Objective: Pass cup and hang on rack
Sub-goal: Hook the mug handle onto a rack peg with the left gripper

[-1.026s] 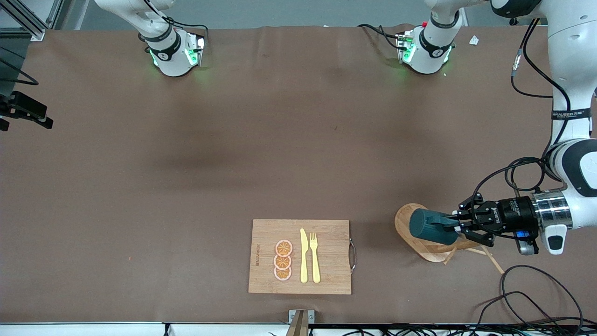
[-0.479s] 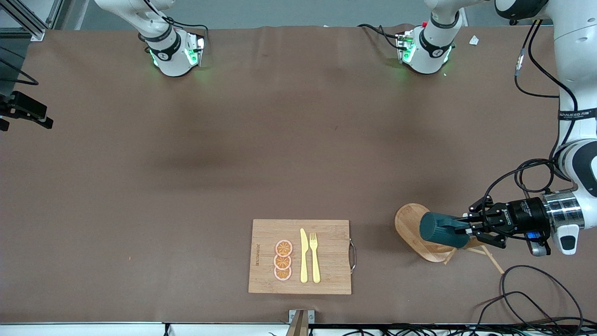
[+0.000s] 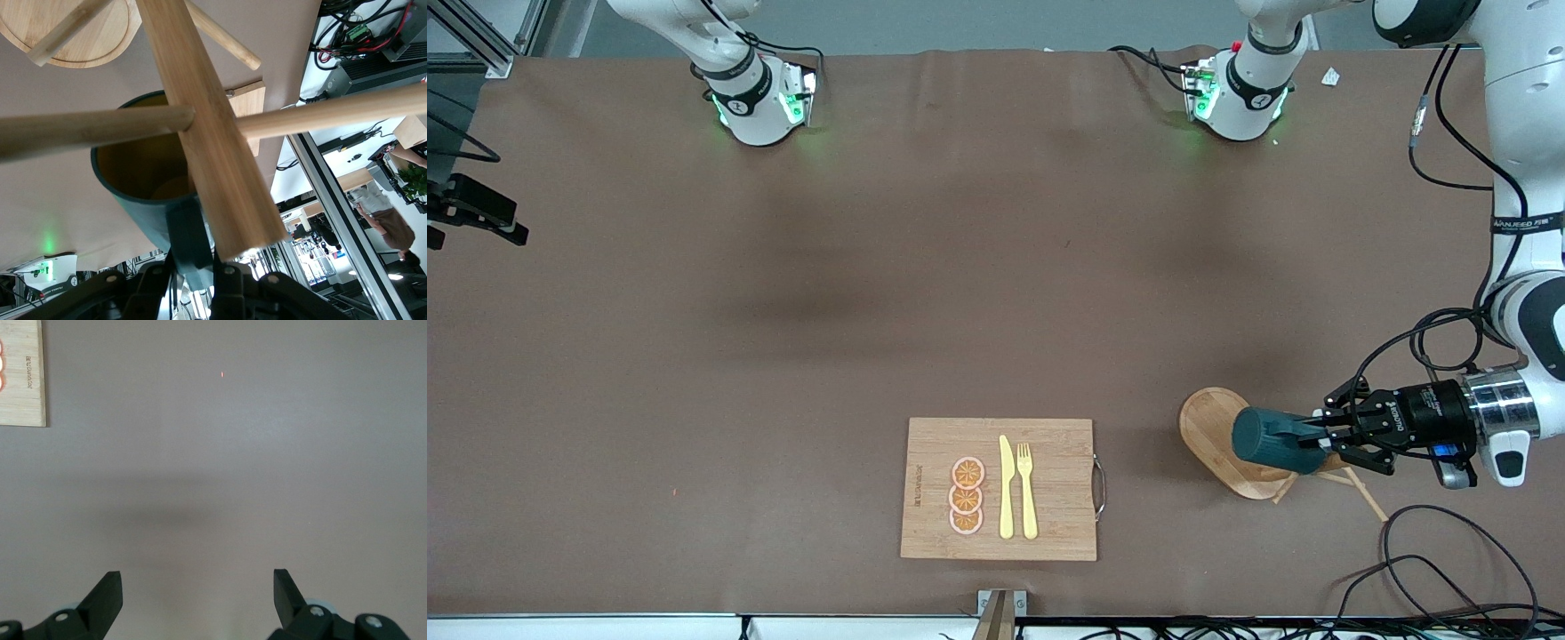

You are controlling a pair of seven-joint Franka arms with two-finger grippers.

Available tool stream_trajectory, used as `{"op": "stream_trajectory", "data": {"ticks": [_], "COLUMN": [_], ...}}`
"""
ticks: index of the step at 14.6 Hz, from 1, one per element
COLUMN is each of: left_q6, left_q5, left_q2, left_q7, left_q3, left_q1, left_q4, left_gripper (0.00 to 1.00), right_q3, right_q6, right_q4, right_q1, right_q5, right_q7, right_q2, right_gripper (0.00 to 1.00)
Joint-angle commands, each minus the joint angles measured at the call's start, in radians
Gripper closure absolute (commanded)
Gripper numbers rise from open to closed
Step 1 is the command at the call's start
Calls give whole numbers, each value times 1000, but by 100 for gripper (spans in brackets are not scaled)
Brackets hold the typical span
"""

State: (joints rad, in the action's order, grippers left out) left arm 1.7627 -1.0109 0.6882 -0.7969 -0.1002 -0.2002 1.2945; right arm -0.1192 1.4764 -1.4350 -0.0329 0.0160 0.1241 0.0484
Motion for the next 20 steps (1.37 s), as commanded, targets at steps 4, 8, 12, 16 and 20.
{"op": "stream_trajectory", "data": {"ticks": [4,8,12,16,20], "left_q6": [-9,-9,-9,-9,-17], "left_q5": [-20,-20,-20,-15,4], "left_q2": [5,5,7,5,-36], "left_q7": [16,15,13,11,4], "left_q3": [-4,-4,-4,-4,-6], "left_q1": [-18,-25,-25,-24,-19], "left_q4": [-9,-9,-8,-8,-8], "left_gripper": [97,97,87,23,0], "right_q3": [0,0,0,0,0], "right_q6": [-5,-7,-8,-8,-8], "right_q4": [4,4,4,4,4], "right_q1": [-2,-1,-1,-1,-1], "right_q5": [-2,-2,-2,-2,-2], "right_q7": [-9,-8,-8,-8,-8], "right_q2": [-4,-5,-4,-5,-4], "right_gripper": [0,0,0,0,0]}}
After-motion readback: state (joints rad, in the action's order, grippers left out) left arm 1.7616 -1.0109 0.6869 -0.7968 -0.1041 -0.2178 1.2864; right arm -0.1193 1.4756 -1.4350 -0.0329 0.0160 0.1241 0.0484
